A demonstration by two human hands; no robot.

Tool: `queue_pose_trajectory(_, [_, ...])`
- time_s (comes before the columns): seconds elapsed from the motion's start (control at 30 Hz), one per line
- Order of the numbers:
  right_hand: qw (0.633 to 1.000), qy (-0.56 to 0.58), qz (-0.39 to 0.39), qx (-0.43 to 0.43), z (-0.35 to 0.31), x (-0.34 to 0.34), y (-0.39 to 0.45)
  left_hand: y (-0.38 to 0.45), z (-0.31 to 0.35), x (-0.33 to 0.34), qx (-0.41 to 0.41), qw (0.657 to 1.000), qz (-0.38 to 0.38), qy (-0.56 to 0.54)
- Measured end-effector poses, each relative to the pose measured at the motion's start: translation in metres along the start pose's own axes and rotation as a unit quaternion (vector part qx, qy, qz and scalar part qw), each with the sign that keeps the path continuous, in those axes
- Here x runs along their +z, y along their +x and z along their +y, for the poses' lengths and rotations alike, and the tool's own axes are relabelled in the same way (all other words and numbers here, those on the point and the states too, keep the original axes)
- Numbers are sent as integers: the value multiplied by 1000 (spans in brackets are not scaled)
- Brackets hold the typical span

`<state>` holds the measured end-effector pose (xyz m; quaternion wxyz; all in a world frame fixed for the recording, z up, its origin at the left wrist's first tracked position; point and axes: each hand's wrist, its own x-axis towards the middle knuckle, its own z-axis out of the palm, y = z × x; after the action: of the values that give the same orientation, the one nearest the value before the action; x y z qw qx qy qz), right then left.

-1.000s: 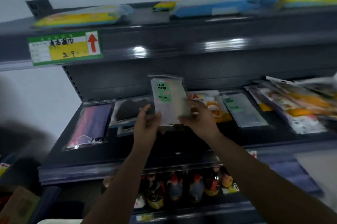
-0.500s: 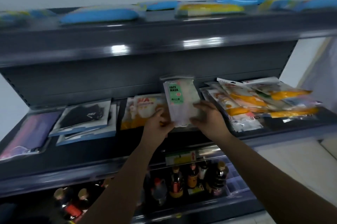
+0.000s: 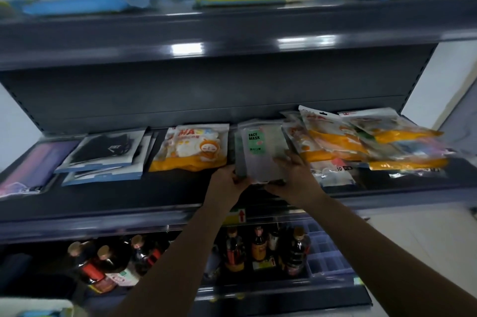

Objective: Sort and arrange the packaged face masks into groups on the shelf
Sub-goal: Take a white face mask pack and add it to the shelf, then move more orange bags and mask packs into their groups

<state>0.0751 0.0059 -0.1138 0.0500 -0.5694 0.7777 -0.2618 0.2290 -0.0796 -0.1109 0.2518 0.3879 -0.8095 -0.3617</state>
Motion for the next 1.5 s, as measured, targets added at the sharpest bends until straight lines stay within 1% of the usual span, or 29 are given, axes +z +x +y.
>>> queue_pose_trajectory(0.17, [999, 6, -27, 38, 5, 11, 12, 5, -2, -1, -18, 999, 10, 34])
queue_pose_trajectory(0.23, [997, 2, -54, 48, 1, 11, 17, 8, -5, -3, -21, 998, 5, 55])
queue_pose_trajectory(0.3, [995, 3, -80, 56, 2, 14, 23, 13, -9, -4, -21, 995, -14, 98])
queue_pose_trajectory(0.37, [994, 14, -86, 66, 5, 18, 29, 16, -12, -6, -18, 989, -29, 145])
queue_pose_trajectory(0.47, [991, 24, -106, 76, 5, 23, 31, 19, -15, -9, 5, 978, -30, 206])
queue_pose_trajectory(0.63, [999, -9, -40, 32, -1, 13, 29, 29, 3, -14, 63, 958, -17, 279])
queue_pose_trajectory(0.73, [998, -63, 26, 3, -4, -10, 26, 37, 26, -9, 107, 945, -10, 308])
queue_pose_trajectory(0.8, [992, -106, 70, -14, 2, -26, 25, 43, 45, -2, 120, 943, -11, 311])
queue_pose_trajectory(0.87, [986, -147, 74, -13, 13, -46, 25, 50, 64, 6, 128, 940, -7, 315])
queue_pose_trajectory(1.03, [971, -220, 88, 31, 50, -95, 15, 62, 104, 39, 138, 938, -7, 319])
queue_pose_trajectory(1.17, [970, -229, 52, 65, 92, -128, 8, 68, 132, 75, 112, 936, -13, 335])
queue_pose_trajectory(1.23, [973, -214, 41, 70, 117, -141, 6, 71, 144, 92, 101, 936, -13, 338])
queue_pose_trajectory(1.37, [980, -162, 86, 80, 162, -163, 1, 77, 164, 123, 89, 940, -4, 330])
queue_pose_trajectory(1.4, [980, -160, 80, 84, 173, -169, -1, 78, 168, 130, 84, 941, 0, 329])
queue_pose_trajectory(1.5, [976, -194, 29, 94, 201, -183, -3, 83, 175, 149, 66, 936, 9, 344])
